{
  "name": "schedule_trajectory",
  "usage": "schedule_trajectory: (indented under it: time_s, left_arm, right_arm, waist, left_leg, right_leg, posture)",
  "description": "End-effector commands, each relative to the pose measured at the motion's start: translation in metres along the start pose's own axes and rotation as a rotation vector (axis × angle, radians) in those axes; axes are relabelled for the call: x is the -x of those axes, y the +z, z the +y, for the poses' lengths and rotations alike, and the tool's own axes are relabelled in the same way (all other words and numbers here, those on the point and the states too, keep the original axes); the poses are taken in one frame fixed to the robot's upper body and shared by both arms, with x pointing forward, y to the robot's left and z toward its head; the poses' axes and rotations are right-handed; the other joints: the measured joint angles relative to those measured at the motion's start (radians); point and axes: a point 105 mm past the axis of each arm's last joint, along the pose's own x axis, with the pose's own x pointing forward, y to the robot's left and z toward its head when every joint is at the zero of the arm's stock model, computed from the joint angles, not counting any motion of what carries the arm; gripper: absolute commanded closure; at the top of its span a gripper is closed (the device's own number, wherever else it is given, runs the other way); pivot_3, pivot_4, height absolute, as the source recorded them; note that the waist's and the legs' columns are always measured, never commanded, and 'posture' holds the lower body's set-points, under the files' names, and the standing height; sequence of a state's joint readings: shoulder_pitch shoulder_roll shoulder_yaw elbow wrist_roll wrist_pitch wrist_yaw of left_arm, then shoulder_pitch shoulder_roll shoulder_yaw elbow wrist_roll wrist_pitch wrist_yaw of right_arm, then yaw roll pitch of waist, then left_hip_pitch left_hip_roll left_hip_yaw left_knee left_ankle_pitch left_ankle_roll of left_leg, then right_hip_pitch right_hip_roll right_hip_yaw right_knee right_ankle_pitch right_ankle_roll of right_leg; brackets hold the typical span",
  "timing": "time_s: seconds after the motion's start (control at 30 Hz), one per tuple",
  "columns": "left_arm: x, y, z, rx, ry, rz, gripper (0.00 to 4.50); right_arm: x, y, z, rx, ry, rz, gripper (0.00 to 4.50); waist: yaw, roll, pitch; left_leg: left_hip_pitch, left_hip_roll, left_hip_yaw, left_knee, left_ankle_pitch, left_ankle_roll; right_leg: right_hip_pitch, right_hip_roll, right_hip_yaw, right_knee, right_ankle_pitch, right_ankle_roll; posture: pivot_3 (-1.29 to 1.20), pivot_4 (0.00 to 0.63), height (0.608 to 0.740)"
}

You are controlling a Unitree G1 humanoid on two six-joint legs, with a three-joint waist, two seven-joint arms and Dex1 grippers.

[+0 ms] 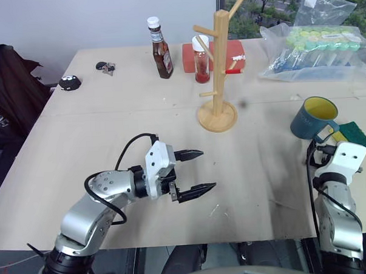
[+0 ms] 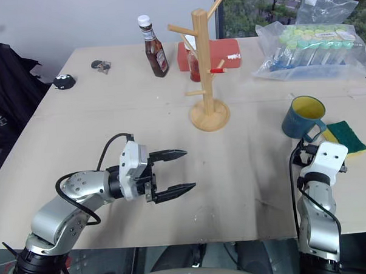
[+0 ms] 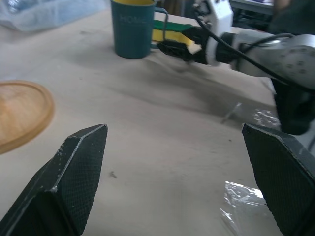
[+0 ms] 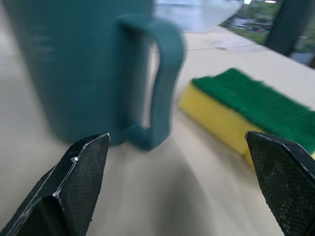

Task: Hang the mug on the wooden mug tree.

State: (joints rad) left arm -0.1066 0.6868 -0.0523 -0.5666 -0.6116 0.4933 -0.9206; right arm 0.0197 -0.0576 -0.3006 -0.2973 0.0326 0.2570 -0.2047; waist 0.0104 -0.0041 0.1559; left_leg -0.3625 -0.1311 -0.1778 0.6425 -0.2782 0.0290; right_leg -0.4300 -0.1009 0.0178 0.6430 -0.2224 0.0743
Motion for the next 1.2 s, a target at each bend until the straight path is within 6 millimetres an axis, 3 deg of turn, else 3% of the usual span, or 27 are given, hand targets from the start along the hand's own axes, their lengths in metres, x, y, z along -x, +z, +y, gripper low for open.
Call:
schedule_trajectory:
  time_s: [0.03,0.57,0.7,0.87,0.93,1.2]
  left_arm:
    - [0.002,0.016,-0.005,-0.051,-0.027,-0.025,0.0]
    - [-0.005,0.027,-0.007,-0.056,-0.004,-0.068,0.0]
    - [-0.006,0.029,-0.008,-0.057,0.005,-0.079,0.0]
    - [-0.006,0.035,-0.003,-0.072,0.039,-0.111,0.0]
    - [-0.007,0.042,0.003,-0.106,0.082,-0.152,0.0]
    - [-0.009,0.052,0.01,-0.146,0.144,-0.226,0.0]
  right_arm:
    - [-0.002,0.009,-0.008,0.007,-0.068,-0.035,0.04]
    - [-0.028,0.003,0.004,-0.024,-0.077,-0.017,0.04]
    - [-0.035,0.008,0.005,-0.026,-0.063,-0.044,1.18]
    - [-0.038,0.007,0.007,-0.024,-0.035,-0.043,3.81]
    - [-0.038,0.006,0.009,-0.026,-0.014,-0.043,4.46]
    - [-0.04,0.019,0.016,-0.005,0.079,-0.089,4.46]
  waist:
    - [0.001,0.0,0.0]
    - [-0.007,0.0,0.0]
    - [-0.015,0.0,0.0]
    - [-0.022,0.0,0.0]
    - [-0.022,0.0,0.0]
    - [-0.022,-0.001,0.0]
  left_leg:
    - [0.0,0.0,0.0,0.0,0.0,0.0]
    - [0.001,0.003,0.006,0.001,0.0,0.0]
    - [0.001,0.003,0.006,0.001,0.0,0.0]
    - [0.001,0.003,0.007,0.001,0.0,0.0]
    - [0.001,0.003,0.007,0.001,0.0,0.0]
    - [0.001,0.003,0.008,0.002,0.0,0.0]
  right_leg:
    - [0.0,0.0,0.0,0.0,0.0,0.0]
    - [0.0,0.004,0.005,0.0,0.002,-0.002]
    - [0.0,0.004,0.005,0.0,0.002,-0.002]
    - [0.0,0.004,0.005,0.0,0.002,-0.002]
    - [0.0,0.004,0.005,0.0,0.002,-0.002]
    - [0.0,0.004,0.006,0.0,0.002,-0.002]
  posture:
    - [0.0,0.15,0.737]
    - [0.0,0.15,0.737]
    - [0.0,0.15,0.737]
    - [0.0,0.15,0.737]
    - [0.0,0.15,0.737]
    - [0.0,0.15,0.737]
